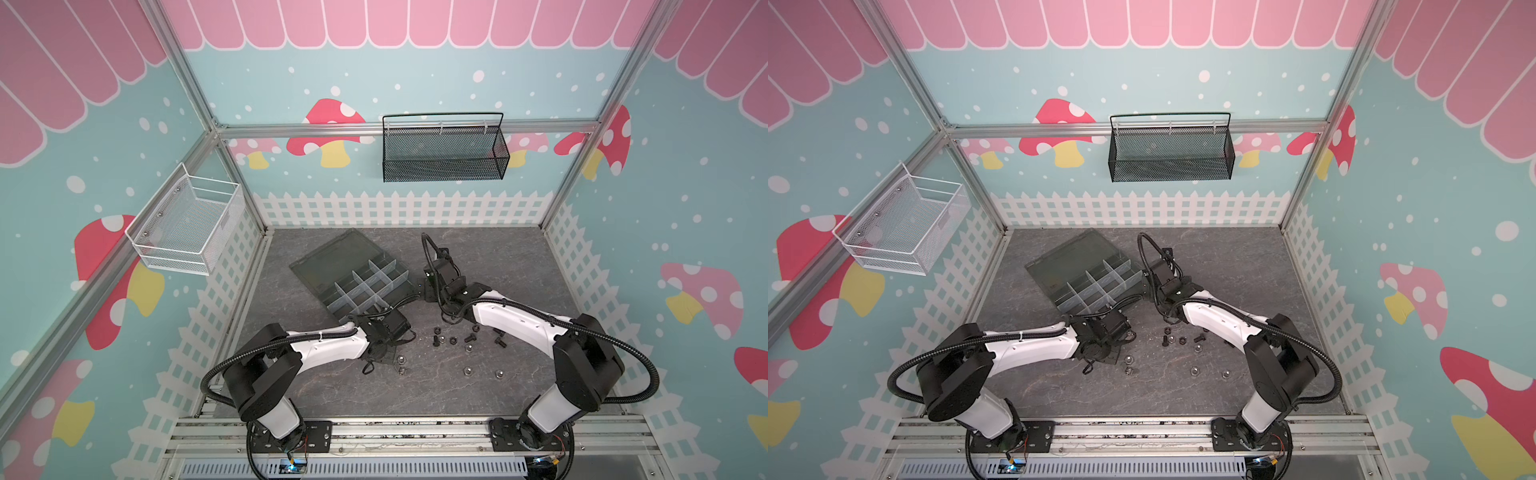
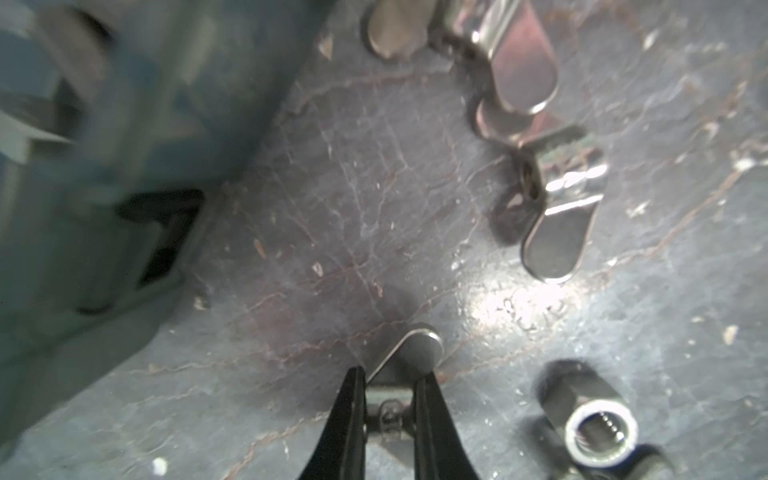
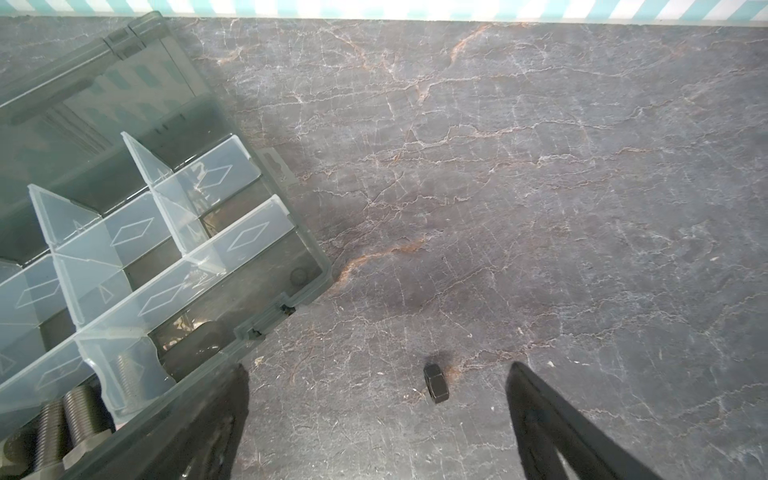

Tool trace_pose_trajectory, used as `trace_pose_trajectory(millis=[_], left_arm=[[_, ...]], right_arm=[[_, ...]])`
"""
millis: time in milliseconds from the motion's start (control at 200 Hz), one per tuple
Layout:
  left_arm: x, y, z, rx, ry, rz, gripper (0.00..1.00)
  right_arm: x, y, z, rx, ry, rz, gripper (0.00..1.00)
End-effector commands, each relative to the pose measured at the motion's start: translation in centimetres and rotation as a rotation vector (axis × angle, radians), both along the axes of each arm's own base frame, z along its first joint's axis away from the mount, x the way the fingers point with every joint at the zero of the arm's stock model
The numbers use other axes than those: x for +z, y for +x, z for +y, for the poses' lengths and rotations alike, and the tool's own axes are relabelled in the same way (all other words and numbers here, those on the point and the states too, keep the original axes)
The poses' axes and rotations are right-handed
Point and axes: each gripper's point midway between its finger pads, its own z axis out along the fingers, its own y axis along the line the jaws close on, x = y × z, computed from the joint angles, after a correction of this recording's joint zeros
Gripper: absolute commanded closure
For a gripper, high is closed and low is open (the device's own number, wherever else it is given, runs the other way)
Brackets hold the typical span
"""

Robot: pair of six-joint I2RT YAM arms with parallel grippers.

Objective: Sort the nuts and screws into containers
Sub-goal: 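Close the left gripper on the silver wing nut, then place the wing nut in a compartment with left gripper while right moves over nuts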

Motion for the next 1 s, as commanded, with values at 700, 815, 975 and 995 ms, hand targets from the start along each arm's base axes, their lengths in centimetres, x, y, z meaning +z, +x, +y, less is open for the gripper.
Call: trace_pose_trajectory(millis=[700,815,975,995], left_arm=[[10.9,19.1,-6.2,-0.213,-0.212,-0.339,0.93],[9.1,20.0,-6.8,-0.243,-0.193,-0.306,0.93],[7.1,20.6,-7.3,-0.269,-0.184,-0.267,0.93],[6.9,20.6,-7.3,-0.273,-0.18,-0.263,0.93]], right_arm=[[2.5,-1.6,-5.0,-0.166,0.045,-0.061,0.02],[2.8,-1.8,-5.3,-0.176,0.052,-0.075,0.02],[3.7,-2.6,-6.4,-0.21,0.077,-0.117,0.02],[3.8,-2.6,-6.5,-0.207,0.079,-0.123,0.02]])
